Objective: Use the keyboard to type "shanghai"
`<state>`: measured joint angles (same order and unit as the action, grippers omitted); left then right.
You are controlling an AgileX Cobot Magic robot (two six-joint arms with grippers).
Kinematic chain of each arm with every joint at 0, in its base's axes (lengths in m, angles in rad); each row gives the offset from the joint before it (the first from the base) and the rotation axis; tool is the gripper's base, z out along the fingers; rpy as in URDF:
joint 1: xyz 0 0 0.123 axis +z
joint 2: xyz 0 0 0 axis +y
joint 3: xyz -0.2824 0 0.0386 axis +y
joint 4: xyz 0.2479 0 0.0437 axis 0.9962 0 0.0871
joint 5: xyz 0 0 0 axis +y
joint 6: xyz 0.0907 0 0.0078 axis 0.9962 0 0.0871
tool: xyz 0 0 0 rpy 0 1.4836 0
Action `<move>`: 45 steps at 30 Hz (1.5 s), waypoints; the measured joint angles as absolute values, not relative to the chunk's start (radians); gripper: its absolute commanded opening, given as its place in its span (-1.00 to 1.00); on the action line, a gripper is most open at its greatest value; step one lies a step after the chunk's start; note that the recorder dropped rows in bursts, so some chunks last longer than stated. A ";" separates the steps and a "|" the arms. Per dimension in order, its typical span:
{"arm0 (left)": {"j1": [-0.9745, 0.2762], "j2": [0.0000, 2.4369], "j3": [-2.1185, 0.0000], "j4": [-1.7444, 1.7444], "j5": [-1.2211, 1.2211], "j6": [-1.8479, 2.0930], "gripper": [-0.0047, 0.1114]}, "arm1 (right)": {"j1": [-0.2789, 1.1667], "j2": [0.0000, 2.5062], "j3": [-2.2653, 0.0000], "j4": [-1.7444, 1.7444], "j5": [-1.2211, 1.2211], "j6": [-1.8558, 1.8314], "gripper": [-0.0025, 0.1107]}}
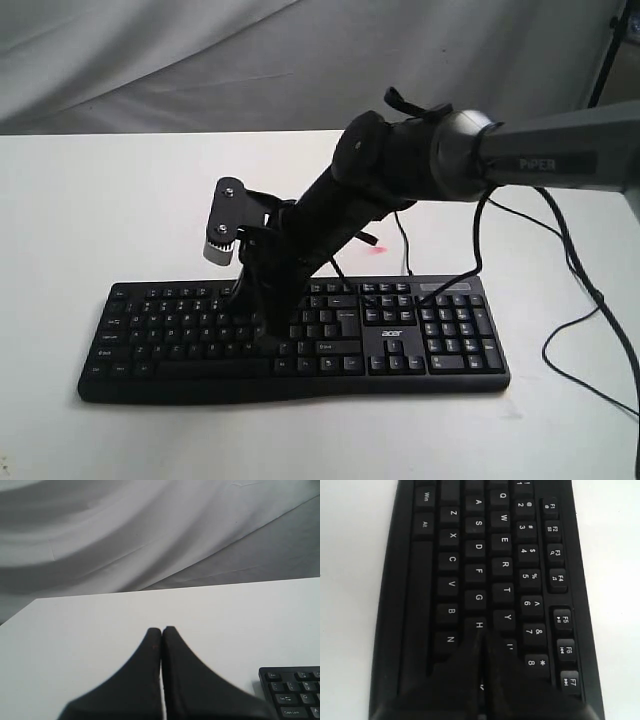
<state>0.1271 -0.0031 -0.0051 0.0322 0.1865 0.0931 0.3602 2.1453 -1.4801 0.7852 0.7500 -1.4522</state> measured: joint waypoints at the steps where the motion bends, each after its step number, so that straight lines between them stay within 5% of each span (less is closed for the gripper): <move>1: 0.127 -0.003 -0.005 0.032 0.187 0.093 -0.91 | 0.359 2.145 -1.480 0.788 0.753 -1.452 -0.96; 45: 0.127 -0.003 -0.005 0.032 0.187 0.093 -0.91 | 0.344 2.196 -1.468 0.813 0.663 -1.507 -0.96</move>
<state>0.1271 -0.0031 -0.0051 0.0322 0.1865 0.0931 0.3442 2.1959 -1.4676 0.8130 0.6633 -1.5071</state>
